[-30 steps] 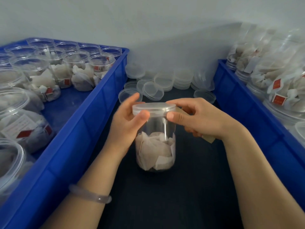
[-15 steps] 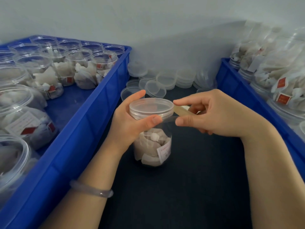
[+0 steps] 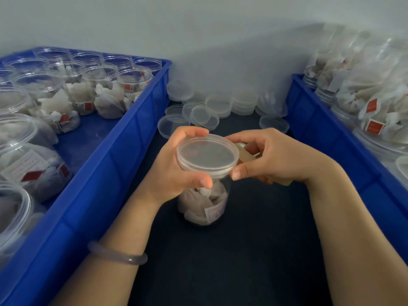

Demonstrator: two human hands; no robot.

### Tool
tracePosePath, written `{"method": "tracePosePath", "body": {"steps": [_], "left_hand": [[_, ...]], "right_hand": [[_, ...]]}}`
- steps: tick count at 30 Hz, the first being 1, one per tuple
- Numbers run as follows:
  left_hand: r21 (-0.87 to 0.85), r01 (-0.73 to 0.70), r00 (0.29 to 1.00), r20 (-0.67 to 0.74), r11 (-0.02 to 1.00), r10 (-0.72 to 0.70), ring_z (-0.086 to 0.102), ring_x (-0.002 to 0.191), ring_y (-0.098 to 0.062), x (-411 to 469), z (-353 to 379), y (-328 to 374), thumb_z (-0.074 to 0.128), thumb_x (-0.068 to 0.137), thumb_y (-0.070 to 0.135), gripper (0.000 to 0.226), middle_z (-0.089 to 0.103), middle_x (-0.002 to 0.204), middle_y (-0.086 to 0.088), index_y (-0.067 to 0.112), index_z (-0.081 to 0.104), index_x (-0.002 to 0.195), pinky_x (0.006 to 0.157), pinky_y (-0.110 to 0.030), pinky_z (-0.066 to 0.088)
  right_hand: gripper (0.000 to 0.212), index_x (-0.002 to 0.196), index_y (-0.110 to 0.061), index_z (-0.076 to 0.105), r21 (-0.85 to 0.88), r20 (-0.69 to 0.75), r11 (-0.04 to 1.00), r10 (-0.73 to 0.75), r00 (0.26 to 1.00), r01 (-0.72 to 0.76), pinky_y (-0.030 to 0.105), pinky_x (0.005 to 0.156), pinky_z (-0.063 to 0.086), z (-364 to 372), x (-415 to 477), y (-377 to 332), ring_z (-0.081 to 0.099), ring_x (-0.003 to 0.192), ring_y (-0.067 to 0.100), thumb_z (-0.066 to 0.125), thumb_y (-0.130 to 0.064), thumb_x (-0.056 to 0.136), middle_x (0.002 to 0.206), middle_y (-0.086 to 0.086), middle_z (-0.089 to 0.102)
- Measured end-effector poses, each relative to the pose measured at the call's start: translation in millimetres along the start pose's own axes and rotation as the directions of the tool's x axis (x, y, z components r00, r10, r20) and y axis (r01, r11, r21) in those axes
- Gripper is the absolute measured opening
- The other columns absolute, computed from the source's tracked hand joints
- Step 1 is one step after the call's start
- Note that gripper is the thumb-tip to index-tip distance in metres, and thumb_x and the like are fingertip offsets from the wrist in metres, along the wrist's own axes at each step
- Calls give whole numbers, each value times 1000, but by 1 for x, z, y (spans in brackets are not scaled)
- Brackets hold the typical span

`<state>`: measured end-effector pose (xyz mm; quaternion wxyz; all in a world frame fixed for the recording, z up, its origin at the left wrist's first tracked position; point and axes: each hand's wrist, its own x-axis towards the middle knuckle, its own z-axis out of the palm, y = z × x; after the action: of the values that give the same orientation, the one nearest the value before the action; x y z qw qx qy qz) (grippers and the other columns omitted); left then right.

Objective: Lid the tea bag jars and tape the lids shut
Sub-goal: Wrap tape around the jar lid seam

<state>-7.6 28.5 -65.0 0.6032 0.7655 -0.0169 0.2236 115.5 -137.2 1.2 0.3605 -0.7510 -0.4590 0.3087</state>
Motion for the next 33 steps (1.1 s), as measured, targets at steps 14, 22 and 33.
{"method": "tracePosePath", "body": {"steps": [14,22,33], "left_hand": [[22,-9,997,-82,1000,10,59,114,-8,1,-16,-2,79,54,32,79,63,117,6,16,50,126,88,-18,48],[78,97,994,36,992,-100,55,114,1,4,-16,11,72,54,42,87,57,122,11,21,43,133,88,-14,46],[937,128,831,77,325,-551,58,97,-16,59,21,83,80,50,65,93,57,115,4,21,50,125,71,-29,48]], "right_hand": [[53,121,-50,56,-51,-122,996,-83,989,78,20,51,49,3,2,10,58,54,11,75,-27,78,80,0,71],[56,107,-54,57,6,-149,1000,-29,988,30,20,51,51,8,5,8,64,56,16,73,-52,54,87,11,70],[70,131,-34,48,-377,-229,925,-44,973,-47,26,63,51,17,9,-2,56,70,4,80,-29,69,82,-14,54]]}}
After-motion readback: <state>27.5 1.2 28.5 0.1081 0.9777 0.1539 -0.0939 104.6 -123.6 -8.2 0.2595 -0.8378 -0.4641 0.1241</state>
